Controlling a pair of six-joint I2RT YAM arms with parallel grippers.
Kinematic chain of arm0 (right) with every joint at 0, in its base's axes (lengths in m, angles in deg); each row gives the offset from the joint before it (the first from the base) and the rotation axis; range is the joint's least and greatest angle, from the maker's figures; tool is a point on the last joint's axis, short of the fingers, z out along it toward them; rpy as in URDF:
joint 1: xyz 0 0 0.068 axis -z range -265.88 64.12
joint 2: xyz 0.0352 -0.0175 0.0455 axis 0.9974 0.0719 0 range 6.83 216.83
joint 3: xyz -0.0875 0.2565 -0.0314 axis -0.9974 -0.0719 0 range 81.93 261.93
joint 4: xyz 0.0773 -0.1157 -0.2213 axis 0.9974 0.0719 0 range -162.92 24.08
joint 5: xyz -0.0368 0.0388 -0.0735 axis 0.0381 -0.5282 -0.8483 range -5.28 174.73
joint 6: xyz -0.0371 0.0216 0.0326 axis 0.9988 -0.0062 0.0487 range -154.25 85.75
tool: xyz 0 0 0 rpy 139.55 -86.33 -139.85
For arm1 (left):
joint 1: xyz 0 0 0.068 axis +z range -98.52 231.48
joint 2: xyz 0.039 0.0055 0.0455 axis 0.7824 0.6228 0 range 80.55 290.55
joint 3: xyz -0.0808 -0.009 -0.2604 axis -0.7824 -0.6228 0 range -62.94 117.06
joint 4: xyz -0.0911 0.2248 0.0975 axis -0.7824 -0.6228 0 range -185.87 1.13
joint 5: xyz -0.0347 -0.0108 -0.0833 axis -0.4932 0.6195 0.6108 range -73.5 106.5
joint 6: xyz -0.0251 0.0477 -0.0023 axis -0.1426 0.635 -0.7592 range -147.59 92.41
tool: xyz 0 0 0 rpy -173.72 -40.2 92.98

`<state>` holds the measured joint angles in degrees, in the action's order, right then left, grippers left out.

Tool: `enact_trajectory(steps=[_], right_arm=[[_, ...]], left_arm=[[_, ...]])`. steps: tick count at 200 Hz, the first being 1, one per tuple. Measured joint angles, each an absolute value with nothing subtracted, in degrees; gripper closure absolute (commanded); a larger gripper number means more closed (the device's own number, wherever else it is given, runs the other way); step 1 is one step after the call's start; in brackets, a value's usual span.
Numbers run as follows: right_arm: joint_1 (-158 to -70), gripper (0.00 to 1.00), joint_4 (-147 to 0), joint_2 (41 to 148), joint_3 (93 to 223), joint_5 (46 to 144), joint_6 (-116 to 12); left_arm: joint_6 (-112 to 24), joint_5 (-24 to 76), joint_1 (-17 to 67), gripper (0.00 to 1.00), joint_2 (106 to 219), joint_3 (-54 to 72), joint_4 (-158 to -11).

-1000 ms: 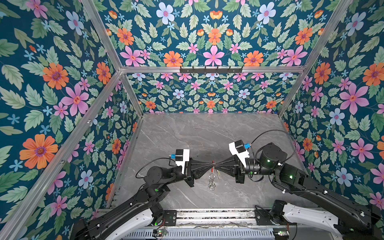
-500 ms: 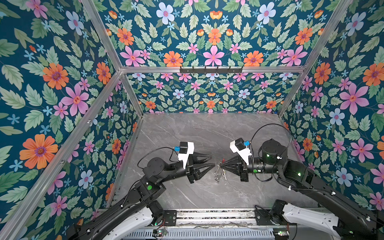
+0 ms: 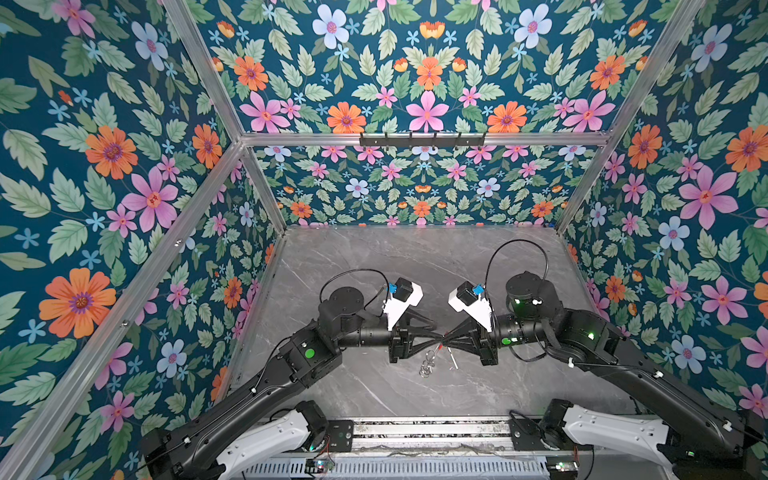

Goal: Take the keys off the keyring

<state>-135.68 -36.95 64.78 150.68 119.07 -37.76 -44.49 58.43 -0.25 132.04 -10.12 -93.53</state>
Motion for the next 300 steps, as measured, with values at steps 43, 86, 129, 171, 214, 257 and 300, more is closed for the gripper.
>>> enact_trajectory(steps=[43,86,129,171,214,257,300], right_arm=[[-135.6,1.0,-36.3,64.7,151.1,119.6,-37.1],[-135.5,1.0,-36.3,64.7,151.1,119.6,-37.0],[-135.2,1.0,-36.3,65.0,151.1,120.1,-36.9],[-135.0,1.0,-35.9,65.3,151.2,119.6,-37.1],[-135.0,0.72,-37.4,65.2,150.4,119.1,-38.6],[-135.0,0.54,-44.6,62.5,145.7,116.7,-40.4],[-135.0,0.52,-53.5,57.6,139.3,114.0,-43.3]], left_arm=[[-43.8,60.1,0.1,0.68,132.9,-9.4,-95.1],[-43.8,62.7,0.2,0.77,134.0,-9.5,-95.1],[-43.8,62.8,0.4,0.88,133.9,-9.5,-95.1],[-42.7,63.6,0.4,1.0,133.9,-9.9,-94.8],[-42.8,62.6,0.4,1.0,132.0,-11.9,-92.7],[-44.5,59.8,0.3,1.0,128.8,-15.0,-86.9],[-46.3,56.9,0.3,1.0,126.9,-17.8,-80.8]])
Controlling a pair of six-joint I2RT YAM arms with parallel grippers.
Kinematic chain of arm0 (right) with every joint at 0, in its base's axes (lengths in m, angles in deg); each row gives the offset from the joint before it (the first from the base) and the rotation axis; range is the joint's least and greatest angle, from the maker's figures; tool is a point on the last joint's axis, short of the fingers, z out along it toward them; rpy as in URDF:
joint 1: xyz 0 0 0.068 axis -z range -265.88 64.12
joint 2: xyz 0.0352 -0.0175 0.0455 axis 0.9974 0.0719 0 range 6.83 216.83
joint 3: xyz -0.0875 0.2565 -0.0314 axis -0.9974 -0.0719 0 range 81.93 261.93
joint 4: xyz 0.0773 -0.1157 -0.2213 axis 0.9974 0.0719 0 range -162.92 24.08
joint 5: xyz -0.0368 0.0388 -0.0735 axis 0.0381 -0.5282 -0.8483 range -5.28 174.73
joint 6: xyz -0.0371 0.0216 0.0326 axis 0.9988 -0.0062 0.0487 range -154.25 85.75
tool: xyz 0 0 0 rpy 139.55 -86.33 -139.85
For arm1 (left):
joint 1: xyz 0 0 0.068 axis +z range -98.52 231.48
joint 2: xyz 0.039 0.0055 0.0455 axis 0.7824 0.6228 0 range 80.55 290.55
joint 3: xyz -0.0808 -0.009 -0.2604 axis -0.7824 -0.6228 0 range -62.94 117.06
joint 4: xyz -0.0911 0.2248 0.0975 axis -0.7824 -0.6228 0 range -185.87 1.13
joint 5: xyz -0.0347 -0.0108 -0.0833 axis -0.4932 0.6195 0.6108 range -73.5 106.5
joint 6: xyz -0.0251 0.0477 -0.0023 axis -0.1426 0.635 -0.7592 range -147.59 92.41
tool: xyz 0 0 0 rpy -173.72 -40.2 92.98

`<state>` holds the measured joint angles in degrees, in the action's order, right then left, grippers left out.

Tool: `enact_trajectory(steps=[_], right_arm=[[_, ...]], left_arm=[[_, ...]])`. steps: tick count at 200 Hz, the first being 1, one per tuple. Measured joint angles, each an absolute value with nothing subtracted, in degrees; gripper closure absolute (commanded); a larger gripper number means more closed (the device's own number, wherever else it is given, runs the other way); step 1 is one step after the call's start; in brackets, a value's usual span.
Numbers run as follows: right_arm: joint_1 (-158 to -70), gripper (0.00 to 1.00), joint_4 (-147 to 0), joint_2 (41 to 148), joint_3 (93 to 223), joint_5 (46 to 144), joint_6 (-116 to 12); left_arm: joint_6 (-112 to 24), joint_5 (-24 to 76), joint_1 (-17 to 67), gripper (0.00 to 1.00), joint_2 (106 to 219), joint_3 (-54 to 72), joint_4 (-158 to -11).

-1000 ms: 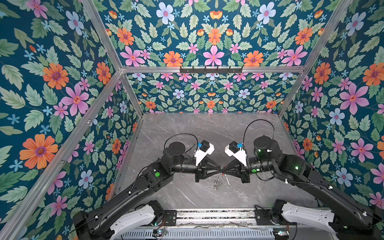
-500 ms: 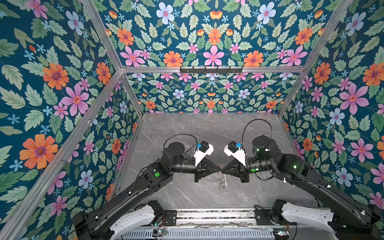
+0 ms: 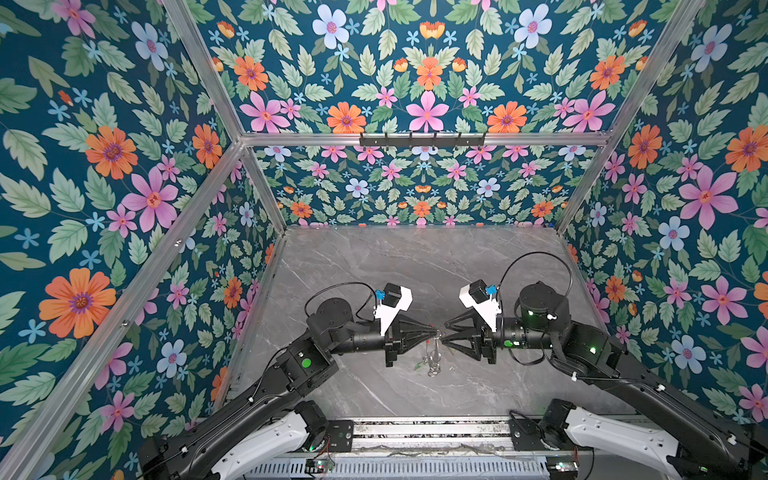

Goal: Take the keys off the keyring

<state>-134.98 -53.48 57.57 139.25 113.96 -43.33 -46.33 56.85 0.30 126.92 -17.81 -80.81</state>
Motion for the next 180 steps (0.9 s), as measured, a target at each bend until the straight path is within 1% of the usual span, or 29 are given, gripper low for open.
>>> enact_trajectory(steps=[38,50,73,138,180], right_arm=[[-135.0,0.51,-58.6,57.0,136.5,114.2,-44.4],[-135.0,0.54,-59.5,57.3,136.1,114.9,-44.4],[-135.0,0.63,-61.2,57.7,135.5,116.1,-44.6],[-135.0,1.0,-62.7,57.4,134.3,117.8,-45.1],[-135.0,1.0,-63.9,58.0,134.2,118.7,-45.2]], left_arm=[[-47.9,56.0,0.3,1.0,126.7,-19.0,-77.5],[-48.3,56.0,0.3,1.0,126.7,-19.2,-76.6],[-48.7,55.9,0.3,1.0,126.7,-19.6,-75.2],[-50.2,53.0,0.3,1.0,126.0,-21.2,-72.2],[-51.8,51.6,0.3,1.0,126.0,-22.5,-68.9]])
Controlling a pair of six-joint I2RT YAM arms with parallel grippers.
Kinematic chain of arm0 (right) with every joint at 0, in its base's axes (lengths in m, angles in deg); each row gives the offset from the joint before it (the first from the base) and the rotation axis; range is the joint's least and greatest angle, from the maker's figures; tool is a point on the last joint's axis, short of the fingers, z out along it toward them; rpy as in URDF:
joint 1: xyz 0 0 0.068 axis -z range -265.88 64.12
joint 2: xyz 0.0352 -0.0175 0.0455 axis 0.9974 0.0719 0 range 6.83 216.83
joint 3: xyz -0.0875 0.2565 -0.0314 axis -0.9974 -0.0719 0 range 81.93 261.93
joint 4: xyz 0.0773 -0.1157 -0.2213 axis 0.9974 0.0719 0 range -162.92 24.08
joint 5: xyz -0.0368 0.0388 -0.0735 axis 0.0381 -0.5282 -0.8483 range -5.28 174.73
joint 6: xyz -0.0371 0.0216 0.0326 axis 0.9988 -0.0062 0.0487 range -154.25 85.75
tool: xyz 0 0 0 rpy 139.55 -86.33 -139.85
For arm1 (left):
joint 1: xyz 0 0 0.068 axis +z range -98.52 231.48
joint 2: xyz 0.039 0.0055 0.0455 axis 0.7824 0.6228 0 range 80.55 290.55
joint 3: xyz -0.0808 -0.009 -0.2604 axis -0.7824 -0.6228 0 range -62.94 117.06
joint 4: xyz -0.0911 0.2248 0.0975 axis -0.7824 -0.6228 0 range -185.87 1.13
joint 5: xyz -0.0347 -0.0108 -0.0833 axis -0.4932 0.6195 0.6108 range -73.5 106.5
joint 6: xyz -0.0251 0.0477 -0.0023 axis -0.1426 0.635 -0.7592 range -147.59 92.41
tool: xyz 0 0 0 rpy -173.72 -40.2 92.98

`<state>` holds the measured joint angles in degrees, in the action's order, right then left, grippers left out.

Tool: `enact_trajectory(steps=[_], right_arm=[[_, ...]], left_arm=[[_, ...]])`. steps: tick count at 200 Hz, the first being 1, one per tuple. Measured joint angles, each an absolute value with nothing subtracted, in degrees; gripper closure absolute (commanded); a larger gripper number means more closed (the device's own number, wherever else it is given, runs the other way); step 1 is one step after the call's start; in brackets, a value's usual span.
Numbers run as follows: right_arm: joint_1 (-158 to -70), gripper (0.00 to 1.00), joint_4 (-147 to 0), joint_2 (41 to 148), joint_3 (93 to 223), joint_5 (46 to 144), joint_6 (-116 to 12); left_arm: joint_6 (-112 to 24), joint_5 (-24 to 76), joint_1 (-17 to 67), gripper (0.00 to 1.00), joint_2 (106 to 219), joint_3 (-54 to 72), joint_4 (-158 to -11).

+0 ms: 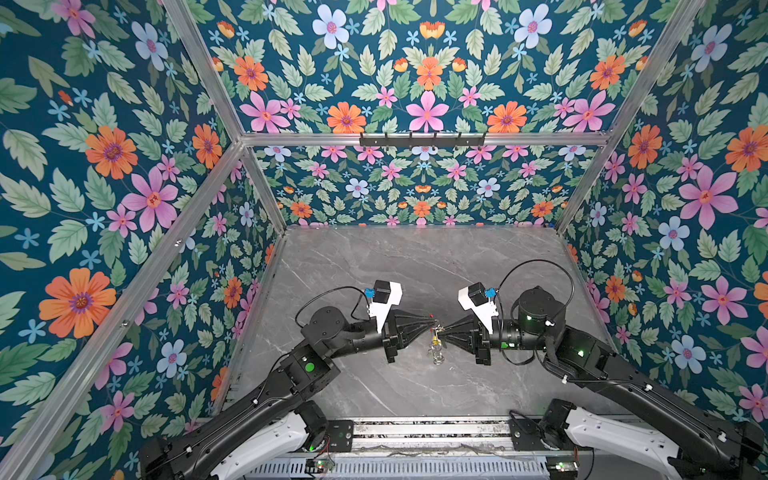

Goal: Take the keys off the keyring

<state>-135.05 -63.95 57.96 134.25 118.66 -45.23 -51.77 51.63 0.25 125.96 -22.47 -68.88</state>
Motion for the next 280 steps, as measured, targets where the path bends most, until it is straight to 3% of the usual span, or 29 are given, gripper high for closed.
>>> enact_trajectory(steps=[92,125,155,193,280], right_arm=[[-135.0,1.0,-64.0,61.2,135.2,121.8,-46.3],[-135.0,0.63,-59.3,59.8,137.8,121.0,-45.8],[-135.1,0.51,-55.4,57.2,141.7,118.6,-44.1],[-135.0,0.52,-56.5,57.9,144.2,116.9,-43.1],[-135.0,0.8,-64.6,60.7,140.9,122.3,-46.5]], left_arm=[[-52.8,52.8,0.3,1.0,126.4,-23.9,-66.1],[-52.6,53.8,0.3,1.0,126.2,-23.5,-65.7],[-52.5,53.9,0.3,1.0,125.6,-23.5,-65.3],[-52.5,54.1,0.3,1.0,125.4,-23.8,-64.7],[-52.5,53.5,0.3,1.0,123.2,-25.4,-63.1]])
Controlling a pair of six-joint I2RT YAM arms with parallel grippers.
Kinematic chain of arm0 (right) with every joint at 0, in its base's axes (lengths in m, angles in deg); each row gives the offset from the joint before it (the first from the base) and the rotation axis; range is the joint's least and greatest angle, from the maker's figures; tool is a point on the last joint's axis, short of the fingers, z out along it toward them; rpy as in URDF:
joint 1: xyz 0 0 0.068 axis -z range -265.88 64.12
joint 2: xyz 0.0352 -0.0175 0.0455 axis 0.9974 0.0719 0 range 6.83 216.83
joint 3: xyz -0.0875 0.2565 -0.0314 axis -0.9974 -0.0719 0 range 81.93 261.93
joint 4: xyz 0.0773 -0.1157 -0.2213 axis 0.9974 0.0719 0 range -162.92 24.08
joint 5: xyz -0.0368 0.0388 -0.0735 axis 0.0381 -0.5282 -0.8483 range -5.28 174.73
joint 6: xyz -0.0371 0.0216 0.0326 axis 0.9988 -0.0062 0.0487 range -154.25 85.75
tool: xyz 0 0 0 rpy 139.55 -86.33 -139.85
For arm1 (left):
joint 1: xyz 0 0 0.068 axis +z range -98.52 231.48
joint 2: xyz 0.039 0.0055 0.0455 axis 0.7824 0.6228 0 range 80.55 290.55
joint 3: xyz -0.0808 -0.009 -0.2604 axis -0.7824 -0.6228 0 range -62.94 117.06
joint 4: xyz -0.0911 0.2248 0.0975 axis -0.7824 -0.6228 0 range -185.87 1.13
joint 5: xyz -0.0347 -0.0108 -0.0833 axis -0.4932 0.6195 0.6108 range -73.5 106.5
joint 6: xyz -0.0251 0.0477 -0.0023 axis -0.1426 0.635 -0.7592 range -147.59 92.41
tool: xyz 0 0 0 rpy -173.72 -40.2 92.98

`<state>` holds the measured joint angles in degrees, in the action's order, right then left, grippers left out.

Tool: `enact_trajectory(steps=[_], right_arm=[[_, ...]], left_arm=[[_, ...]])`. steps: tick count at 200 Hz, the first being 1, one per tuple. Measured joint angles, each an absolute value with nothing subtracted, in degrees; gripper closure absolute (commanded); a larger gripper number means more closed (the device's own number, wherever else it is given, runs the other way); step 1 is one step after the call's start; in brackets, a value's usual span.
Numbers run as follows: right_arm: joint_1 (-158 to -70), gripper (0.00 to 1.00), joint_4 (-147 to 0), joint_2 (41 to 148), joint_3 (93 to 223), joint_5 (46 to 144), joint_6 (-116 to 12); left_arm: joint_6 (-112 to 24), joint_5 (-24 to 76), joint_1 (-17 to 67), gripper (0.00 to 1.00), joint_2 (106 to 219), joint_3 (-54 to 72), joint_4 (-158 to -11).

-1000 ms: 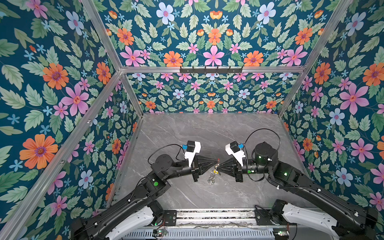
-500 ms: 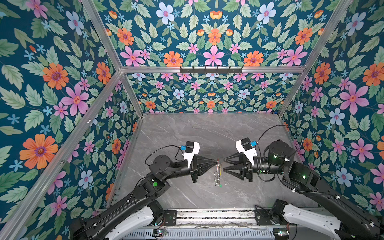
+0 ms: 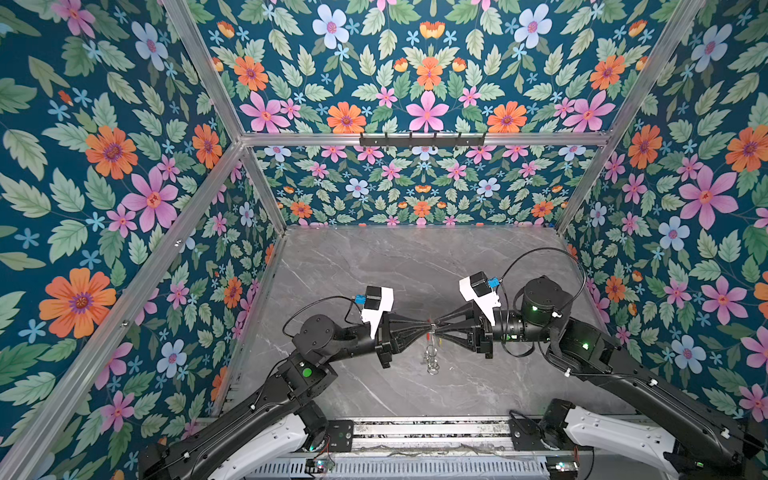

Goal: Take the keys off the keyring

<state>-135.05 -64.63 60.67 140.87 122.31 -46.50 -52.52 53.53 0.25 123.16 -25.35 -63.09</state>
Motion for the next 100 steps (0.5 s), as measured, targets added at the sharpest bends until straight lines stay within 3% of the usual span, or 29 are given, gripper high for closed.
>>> enact_trajectory(steps=[73,100], right_arm=[[-135.0,1.0,-66.9,61.6,140.3,125.1,-48.0],[-135.0,1.0,-67.0,61.5,140.1,125.1,-48.2]], left_arm=[[-52.5,52.6,0.2,1.0,122.7,-25.8,-62.9],[-52.5,52.5,0.2,1.0,122.7,-25.9,-63.0]])
